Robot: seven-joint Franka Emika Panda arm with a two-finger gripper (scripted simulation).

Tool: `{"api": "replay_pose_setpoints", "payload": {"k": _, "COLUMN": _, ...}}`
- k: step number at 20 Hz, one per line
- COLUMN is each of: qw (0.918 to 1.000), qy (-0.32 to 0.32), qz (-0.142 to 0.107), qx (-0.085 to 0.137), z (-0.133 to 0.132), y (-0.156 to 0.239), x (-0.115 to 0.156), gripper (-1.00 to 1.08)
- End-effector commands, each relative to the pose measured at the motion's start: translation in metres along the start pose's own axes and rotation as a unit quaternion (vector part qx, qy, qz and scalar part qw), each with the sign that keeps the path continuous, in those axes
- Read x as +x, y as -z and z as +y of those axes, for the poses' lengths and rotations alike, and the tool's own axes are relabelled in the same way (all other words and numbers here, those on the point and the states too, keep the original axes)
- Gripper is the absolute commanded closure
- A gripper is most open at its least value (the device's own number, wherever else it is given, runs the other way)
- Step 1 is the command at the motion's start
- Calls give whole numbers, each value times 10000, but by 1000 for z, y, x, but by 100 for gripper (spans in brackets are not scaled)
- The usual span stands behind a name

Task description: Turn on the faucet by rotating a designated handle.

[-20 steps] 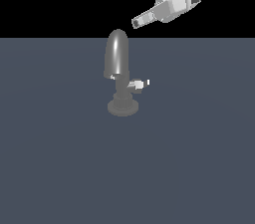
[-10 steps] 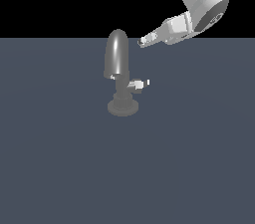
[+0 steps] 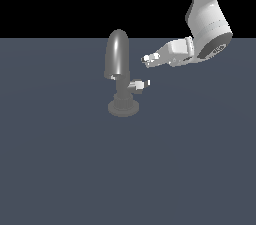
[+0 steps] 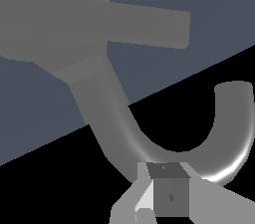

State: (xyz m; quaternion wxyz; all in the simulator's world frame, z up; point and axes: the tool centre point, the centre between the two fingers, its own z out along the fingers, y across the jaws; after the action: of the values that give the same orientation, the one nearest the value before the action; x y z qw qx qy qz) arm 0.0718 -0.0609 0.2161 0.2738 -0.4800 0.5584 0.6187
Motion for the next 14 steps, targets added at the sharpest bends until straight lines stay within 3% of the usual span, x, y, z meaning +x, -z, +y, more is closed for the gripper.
{"api": "replay_pose_setpoints", "payload": {"k": 1, "qw": 9995, "qy": -201, "qz": -224, "qx": 102, "z": -4, "y": 0, "x": 14, "gripper": 108}}
{"api": "replay_pose_setpoints", "payload": {"k": 7, "qw": 9970, "qy": -484, "qz": -544, "qx": 248, "z": -9, "y": -1, "x": 34, "gripper": 108}}
{"api": "replay_pose_setpoints", "payload": {"k": 14, "qw": 9960, "qy": -562, "qz": -637, "qx": 289, "z": -11, "y": -1, "x": 40, "gripper": 108}}
